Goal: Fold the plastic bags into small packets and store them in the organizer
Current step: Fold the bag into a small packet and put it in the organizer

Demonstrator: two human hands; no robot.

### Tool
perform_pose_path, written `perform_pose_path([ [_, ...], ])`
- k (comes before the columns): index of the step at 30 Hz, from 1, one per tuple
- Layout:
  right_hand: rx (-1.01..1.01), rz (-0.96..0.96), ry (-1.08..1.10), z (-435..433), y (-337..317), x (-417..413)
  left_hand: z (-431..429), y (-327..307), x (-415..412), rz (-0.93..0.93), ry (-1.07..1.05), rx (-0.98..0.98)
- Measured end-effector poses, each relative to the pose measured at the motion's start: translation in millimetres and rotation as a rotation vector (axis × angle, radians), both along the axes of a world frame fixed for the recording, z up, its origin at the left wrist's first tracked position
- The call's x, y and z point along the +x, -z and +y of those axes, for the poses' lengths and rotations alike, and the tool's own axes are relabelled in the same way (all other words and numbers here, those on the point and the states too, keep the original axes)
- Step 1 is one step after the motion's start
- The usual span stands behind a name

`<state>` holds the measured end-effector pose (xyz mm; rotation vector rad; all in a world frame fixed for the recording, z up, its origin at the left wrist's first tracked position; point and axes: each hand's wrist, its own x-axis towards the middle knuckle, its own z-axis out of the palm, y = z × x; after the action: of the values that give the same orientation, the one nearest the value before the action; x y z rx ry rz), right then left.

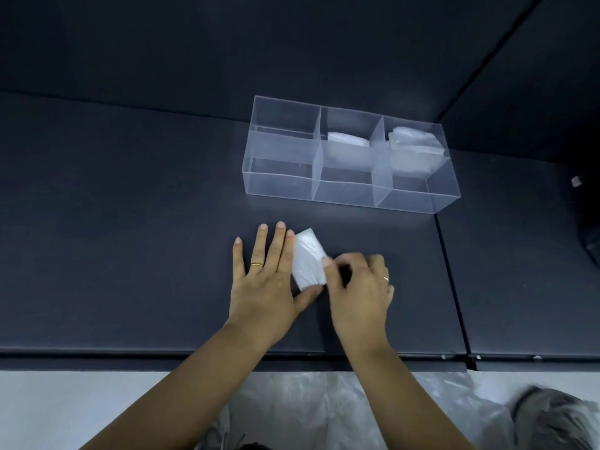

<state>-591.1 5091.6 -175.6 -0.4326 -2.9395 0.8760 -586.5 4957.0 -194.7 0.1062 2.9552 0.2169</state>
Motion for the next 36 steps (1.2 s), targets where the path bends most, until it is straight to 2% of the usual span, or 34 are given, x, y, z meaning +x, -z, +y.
perform_pose_path([
  [3, -0.069, -0.052, -0.025, -10, -8, -4, 3, -3, 2, -0.026, -0.052, 0.018],
  [5, -0.247, -0.075, -0.017, -11, -16, -10, 1, -6, 2, -0.067, -0.075, 0.106],
  [7, -0.441, -0.095, -0.029, -8, -28, -16, -6, -15, -1, -0.15, -0.09, 0.334],
  [8, -0.494, -0.094, -0.063, -4, -36, -19, -13, -22, -4, -0.203, -0.113, 0.509],
  [11, -0.579, -0.109, -0.281, 9, -66, -30, -32, -55, -18, -0.395, -0.209, 1.049],
  [13, -0.608, -0.143, -0.465, 17, -87, -40, -36, -70, -31, -0.477, -0.235, 1.254],
  [15, -0.624, -0.179, -0.55, 23, -103, -52, -35, -79, -45, -0.531, -0.281, 1.474],
  [17, -0.67, -0.198, -0.51, 29, -111, -65, -31, -87, -58, -0.52, -0.348, 1.613],
  [20, -0.74, -0.293, -0.354, 30, -115, -87, -19, -97, -76, -0.409, -0.415, 1.661],
  [22, -0.715, -0.248, -0.257, 30, -112, -111, -12, -99, -92, -0.253, -0.488, 1.652],
  [24, -0.629, -0.099, -0.118, 33, -108, -144, -12, -98, -104, 0.018, -0.529, 1.548],
  [25, -0.595, -0.034, -0.022, 36, -104, -161, -14, -95, -108, 0.171, -0.5, 1.418],
  [27, -0.529, 0.025, 0.13, 41, -94, -194, -17, -85, -105, 0.4, -0.313, 0.98],
  [29, -0.37, -0.035, 0.136, 38, -81, -221, -16, -65, -98, 0.426, -0.075, 0.564],
  [31, -0.075, -0.137, 0.111, 32, -68, -237, -15, -47, -91, 0.341, 0.045, 0.307],
  [33, 0.115, -0.131, 0.133, 26, -58, -245, -15, -39, -87, 0.311, 0.084, 0.193],
  [36, 0.349, -0.076, 0.117, 24, -48, -247, -16, -37, -85, 0.299, 0.121, 0.141],
])
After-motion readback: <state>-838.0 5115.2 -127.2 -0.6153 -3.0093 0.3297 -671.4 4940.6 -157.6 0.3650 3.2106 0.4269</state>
